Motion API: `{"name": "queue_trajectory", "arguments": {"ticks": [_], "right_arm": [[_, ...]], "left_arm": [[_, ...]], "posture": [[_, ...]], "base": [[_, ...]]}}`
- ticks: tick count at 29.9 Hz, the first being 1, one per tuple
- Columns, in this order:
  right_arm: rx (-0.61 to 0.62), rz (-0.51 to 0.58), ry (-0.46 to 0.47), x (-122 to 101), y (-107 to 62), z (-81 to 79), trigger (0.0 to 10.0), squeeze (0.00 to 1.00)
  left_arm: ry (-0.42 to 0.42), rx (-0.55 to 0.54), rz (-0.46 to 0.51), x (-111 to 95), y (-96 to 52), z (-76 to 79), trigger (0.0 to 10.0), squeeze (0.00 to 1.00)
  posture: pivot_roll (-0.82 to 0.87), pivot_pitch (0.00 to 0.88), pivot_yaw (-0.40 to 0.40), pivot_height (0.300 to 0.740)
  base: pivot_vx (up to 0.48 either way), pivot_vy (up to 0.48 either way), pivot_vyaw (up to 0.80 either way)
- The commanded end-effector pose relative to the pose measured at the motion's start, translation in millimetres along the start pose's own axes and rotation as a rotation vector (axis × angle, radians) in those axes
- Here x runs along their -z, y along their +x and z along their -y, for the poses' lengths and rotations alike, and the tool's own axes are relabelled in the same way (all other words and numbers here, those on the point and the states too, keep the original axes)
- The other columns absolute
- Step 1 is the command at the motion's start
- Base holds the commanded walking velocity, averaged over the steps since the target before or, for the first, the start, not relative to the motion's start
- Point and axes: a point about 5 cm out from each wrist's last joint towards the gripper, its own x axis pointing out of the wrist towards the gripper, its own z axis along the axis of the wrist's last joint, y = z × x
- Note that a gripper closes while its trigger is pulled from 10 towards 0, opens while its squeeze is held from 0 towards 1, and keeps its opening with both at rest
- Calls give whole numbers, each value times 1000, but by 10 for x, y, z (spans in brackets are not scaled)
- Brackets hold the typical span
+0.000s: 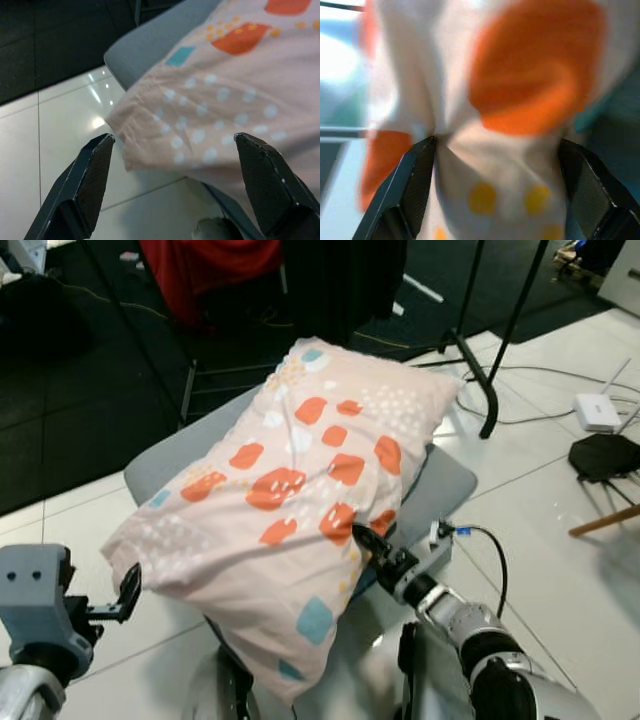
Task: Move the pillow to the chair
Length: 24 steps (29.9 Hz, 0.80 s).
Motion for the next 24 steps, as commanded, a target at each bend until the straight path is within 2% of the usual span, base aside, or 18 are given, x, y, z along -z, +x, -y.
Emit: {"name": "queue_trajectory", "arguments": {"ticks": [1,2,5,13,14,24], "right_arm": [[-60,-6,19,18,30,-54,10000,0],[-103,4,13,-47,65,-122,10000,0],[-141,15,4,-123,94,-190,10000,0],[-136,-5,-23,-138,247,-307,10000,0],[-140,1,-33,-135,285,-334,0,0],[-165,10,-53,-182,260,-347,0,0]], "left_arm": [[11,-12,-38,26,-50,-40,10000,0],[13,-7,-45,25,-64,-27,10000,0],[13,-3,-55,36,-92,-8,10000,0],[5,11,-75,30,-105,30,10000,0],[1,6,-79,23,-104,28,10000,0],[-15,-5,-80,33,-104,48,10000,0]], "posture": [[97,385,126,425],[94,396,131,425],[93,403,130,425],[88,407,119,425],[83,400,108,425],[65,383,91,425]], "base": [[0,0,0],[0,0,0],[0,0,0],[0,0,0],[0,0,0],[0,0,0]]}}
